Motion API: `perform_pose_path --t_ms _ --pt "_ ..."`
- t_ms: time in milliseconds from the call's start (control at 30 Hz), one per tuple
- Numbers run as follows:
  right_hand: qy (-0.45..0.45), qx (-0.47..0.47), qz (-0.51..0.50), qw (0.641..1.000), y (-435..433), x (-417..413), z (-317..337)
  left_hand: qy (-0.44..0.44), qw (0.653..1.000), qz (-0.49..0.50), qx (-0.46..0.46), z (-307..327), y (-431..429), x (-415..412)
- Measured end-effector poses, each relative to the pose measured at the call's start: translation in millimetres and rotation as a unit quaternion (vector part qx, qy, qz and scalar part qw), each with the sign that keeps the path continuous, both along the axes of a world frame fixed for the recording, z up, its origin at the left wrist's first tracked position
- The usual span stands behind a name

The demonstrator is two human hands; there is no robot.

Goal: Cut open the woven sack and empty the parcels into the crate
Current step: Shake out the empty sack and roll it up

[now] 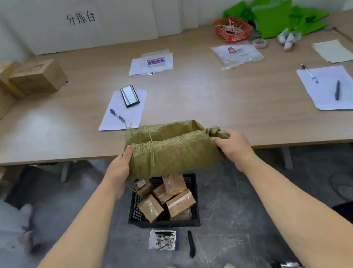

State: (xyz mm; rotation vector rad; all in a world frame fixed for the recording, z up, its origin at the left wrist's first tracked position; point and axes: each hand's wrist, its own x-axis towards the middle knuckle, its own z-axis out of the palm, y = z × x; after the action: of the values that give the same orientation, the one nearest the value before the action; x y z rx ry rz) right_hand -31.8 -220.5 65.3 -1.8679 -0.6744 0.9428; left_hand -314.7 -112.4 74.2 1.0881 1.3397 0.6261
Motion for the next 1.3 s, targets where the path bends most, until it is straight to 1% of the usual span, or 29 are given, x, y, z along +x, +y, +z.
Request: perform_pose_path --t_ms 67,133,200,333,433,567,700,833,900,967,1100,1200,1300 --pt "-0.004 -0.026 -0.022 0.999 -5.1 -7.2 -25.8 -0.035 0.997 -0.055 -0.029 -19.1 -0.4 -8.1" --pt "-0.013 -0.045 -0.043 0.998 -13.1 -13.0 -52.4 -0.036 0.992 -0.099 -0.062 -44.7 3.2 -13.9" --pt "-0.021 -0.069 -0.064 0.995 -22.3 -18.8 -79.8 -0.024 0.988 -0.122 -0.092 -73.1 7.0 -13.4" --pt "-0.030 -0.107 -0.106 0.988 -43.3 -31.2 -142.1 0.012 0.986 -0.119 -0.113 -132.7 4.2 -0.9" --pt "-0.030 -0.131 -0.138 0.981 -53.1 -35.0 -188.3 0.035 0.985 -0.096 -0.136 -186.7 -4.7 6.0" --pt "0.024 -0.145 -0.193 0.970 -62.1 -23.2 -253.3 0.096 0.979 -0.090 -0.154 -256.3 -19.1 20.8" --pt "0.079 -0.121 -0.223 0.964 -64.9 3.7 -321.2 0.129 0.980 -0.050 -0.146 -318.0 -31.9 54.4" --pt "0.099 -0.074 -0.281 0.952 -69.4 33.3 -397.9 0.133 0.978 0.014 -0.162 -388.5 -42.8 95.3" --pt "0.099 -0.060 -0.304 0.946 -73.9 46.3 -435.7 0.127 0.976 0.030 -0.173 -424.0 -49.2 115.0" --pt "0.087 -0.069 -0.313 0.943 -79.0 58.1 -474.6 0.122 0.979 0.019 -0.163 -455.9 -57.1 130.2" --pt "0.045 -0.106 -0.319 0.941 -92.0 82.5 -542.2 0.160 0.980 -0.031 -0.115 -512.6 -67.4 156.1" --pt "0.021 -0.121 -0.332 0.935 -99.5 100.9 -586.2 0.163 0.981 -0.065 -0.082 -554.7 -73.2 181.5" --pt "0.011 -0.122 -0.331 0.936 -101.8 113.4 -630.0 0.161 0.983 -0.048 -0.078 -599.5 -79.7 200.5"
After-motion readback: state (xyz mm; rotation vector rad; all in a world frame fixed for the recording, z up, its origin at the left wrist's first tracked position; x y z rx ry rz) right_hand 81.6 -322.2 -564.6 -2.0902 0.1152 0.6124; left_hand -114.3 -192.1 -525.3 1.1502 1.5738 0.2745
